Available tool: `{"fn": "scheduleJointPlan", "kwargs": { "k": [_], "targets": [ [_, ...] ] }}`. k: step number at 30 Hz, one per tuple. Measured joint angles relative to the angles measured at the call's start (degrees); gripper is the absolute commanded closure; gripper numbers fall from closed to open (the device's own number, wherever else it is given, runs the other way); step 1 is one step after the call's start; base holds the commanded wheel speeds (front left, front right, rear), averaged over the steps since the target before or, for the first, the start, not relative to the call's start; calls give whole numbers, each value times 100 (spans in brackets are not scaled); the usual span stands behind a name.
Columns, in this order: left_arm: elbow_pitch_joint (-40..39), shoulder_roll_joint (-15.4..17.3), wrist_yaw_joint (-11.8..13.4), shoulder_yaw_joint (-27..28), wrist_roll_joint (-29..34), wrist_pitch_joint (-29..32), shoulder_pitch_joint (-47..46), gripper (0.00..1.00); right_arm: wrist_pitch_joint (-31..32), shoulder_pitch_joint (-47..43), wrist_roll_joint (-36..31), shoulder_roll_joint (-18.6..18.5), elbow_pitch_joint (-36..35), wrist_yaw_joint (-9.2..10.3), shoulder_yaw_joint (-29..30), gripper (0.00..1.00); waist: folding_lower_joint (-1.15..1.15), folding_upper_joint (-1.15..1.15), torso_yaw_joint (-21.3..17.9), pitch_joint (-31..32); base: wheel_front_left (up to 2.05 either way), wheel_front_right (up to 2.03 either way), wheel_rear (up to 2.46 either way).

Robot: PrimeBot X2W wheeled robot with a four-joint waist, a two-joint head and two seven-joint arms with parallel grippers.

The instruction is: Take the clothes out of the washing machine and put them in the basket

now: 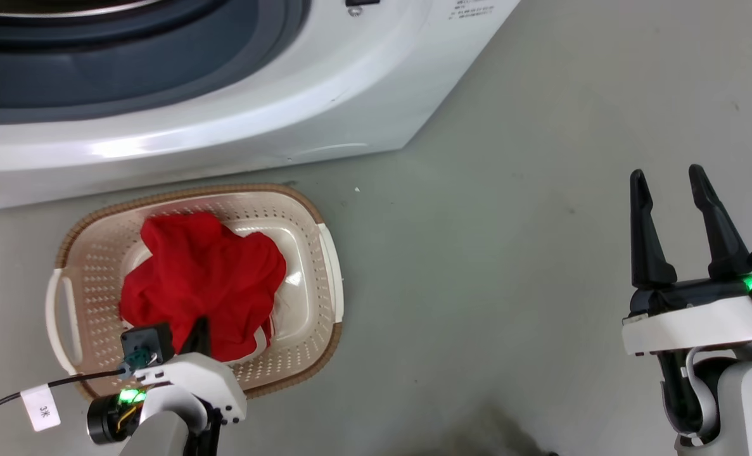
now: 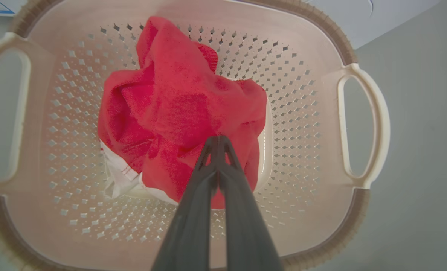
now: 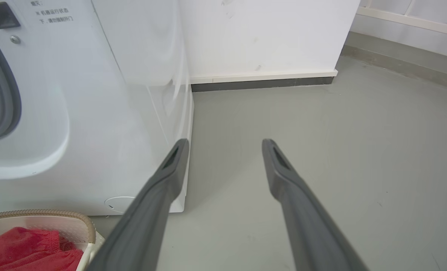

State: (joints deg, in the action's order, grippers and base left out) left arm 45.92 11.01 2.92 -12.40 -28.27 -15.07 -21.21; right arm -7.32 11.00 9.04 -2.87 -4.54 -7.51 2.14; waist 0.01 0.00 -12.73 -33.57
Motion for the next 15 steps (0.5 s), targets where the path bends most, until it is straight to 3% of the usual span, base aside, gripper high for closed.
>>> {"fn": "scheduleJointPlan", "kwargs": {
  "k": [11, 12, 13, 14, 15],
  "targets": [
    [1369, -167, -315, 253, -43, 0, -407, 100, -155, 184, 42, -1, 203, 0, -37, 0, 0, 0, -139, -416, 0, 0, 0],
    [1447, -191, -330, 255, -24, 0, -431, 71, -156, 191, 42, -1, 231, 0, -45, 0, 0, 0, -133, -391, 0, 0, 0],
    [1514, -218, -344, 264, -16, 0, -458, 26, -166, 194, 41, 0, 254, 0, -55, 0, 0, 0, -125, -359, 0, 0, 0],
    [1559, -243, -371, 278, -13, 0, -485, 0, -170, 200, 40, 0, 275, 0, -57, 0, 0, 0, -115, -317, 0, 0, 0],
    [1584, -259, -390, 281, -5, 0, -506, 0, -174, 203, 40, 0, 294, 0, -54, 0, 0, 0, -104, -268, 0, 0, 0]
  ]
}}
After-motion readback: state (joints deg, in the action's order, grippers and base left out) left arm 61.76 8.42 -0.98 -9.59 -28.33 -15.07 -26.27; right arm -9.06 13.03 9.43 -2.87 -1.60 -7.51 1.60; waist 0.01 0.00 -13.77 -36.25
